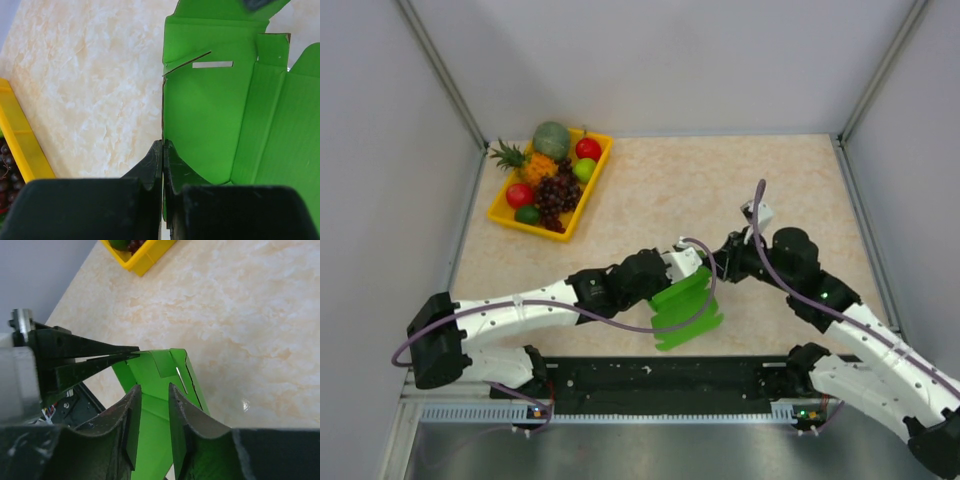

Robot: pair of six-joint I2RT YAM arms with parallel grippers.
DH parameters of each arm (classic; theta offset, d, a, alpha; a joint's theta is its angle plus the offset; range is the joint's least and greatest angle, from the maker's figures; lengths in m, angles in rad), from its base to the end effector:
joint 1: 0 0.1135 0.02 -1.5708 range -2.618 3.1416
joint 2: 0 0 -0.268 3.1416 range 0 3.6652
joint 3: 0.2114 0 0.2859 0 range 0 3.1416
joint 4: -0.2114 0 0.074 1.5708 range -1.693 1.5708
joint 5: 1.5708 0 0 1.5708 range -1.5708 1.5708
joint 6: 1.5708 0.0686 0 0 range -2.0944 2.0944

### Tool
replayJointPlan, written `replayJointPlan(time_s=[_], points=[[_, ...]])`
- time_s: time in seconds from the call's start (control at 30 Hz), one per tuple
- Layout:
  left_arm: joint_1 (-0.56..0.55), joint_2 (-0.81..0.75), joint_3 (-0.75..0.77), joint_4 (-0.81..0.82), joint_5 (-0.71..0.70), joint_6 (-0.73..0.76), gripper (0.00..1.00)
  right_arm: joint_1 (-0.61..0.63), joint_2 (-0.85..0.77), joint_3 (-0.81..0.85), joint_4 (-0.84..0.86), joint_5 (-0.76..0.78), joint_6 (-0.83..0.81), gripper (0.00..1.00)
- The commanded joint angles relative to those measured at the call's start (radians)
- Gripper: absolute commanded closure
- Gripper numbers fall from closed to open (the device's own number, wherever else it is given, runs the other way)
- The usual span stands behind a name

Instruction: Fold the paper box

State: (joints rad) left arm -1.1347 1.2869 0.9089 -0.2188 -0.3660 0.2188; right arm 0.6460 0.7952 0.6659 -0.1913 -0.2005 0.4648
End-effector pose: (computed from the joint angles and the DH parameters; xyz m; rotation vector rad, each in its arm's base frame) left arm 0.1663 -0.2988 0.2458 1.1638 1.7799 -0.1442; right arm 0.1925 0.1622 0.2838 -0.3244 1.9719 0.9288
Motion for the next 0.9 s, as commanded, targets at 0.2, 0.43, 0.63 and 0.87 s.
replayJointPlan(time_s=[0.2, 0.43, 0.63, 0.87], points=[[-0.005, -0.067, -0.018, 0.062, 0.021, -0.007, 1.00, -0.178, -0.079, 0.005, -0.116, -0.249, -0.157, 0.63], [-0.005, -0.077, -0.013, 0.044, -0.005, -0.064, 1.00, -0.194, -0.114, 0.006, -0.102, -0.175, -0.019, 0.42], [-0.005, -0.075, -0.013, 0.047, 0.002, -0.079, 1.00, -0.194, -0.097, 0.004, -0.102, -0.183, -0.066, 0.31], [-0.005, -0.113, -0.036, 0.058, 0.019, -0.024, 1.00, -0.194, -0.005, 0.024, -0.089, -0.227, -0.173, 0.44]])
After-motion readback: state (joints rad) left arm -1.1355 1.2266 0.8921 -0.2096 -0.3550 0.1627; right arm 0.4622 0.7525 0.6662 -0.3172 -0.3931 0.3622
